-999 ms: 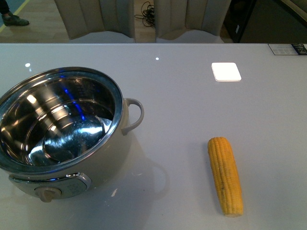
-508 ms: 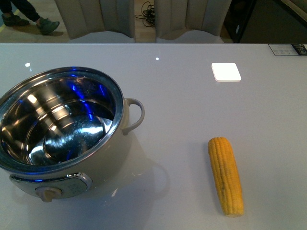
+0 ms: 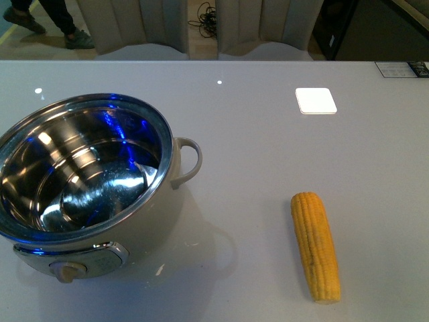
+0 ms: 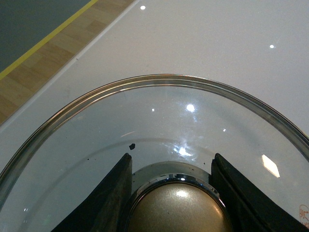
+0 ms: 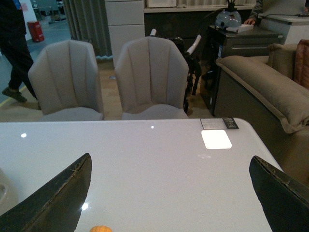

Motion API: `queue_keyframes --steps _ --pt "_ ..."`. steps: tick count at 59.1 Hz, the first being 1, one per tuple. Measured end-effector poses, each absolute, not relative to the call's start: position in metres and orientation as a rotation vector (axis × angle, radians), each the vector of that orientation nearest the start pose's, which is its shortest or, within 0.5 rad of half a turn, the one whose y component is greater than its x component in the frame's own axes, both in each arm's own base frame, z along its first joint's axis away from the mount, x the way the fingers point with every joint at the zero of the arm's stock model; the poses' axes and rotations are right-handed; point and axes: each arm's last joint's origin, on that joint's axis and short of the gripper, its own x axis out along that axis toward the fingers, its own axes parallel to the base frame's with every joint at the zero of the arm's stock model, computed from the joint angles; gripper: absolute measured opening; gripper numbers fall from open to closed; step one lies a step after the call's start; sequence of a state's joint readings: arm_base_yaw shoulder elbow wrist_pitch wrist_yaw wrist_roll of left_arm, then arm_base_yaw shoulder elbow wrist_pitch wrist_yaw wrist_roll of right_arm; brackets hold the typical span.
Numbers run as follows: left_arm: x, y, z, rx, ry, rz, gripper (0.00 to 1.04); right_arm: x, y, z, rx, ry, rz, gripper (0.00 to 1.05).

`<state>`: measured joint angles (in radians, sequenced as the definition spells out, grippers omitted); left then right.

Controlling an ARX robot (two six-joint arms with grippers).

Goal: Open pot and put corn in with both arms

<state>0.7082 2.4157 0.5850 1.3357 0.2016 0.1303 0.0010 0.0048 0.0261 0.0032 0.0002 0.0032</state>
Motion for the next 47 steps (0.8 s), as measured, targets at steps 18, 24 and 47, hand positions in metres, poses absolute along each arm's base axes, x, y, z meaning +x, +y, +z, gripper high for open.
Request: queue_keyframes --steps 18,24,47 --pt "0.238 0.194 -0.031 -0.074 0.452 0.472 0.43 0.096 0.0 0.172 0.003 -0.024 0.0 0.96" --pt "0.24 0.195 -0.036 -0.075 0.454 0.47 0.43 0.096 0.0 0.172 0.003 -0.024 0.001 0.96" --pt "0.244 0.199 -0.055 -0.069 0.474 0.463 0.43 0.096 0.0 0.172 0.003 -0.024 0.001 0.96"
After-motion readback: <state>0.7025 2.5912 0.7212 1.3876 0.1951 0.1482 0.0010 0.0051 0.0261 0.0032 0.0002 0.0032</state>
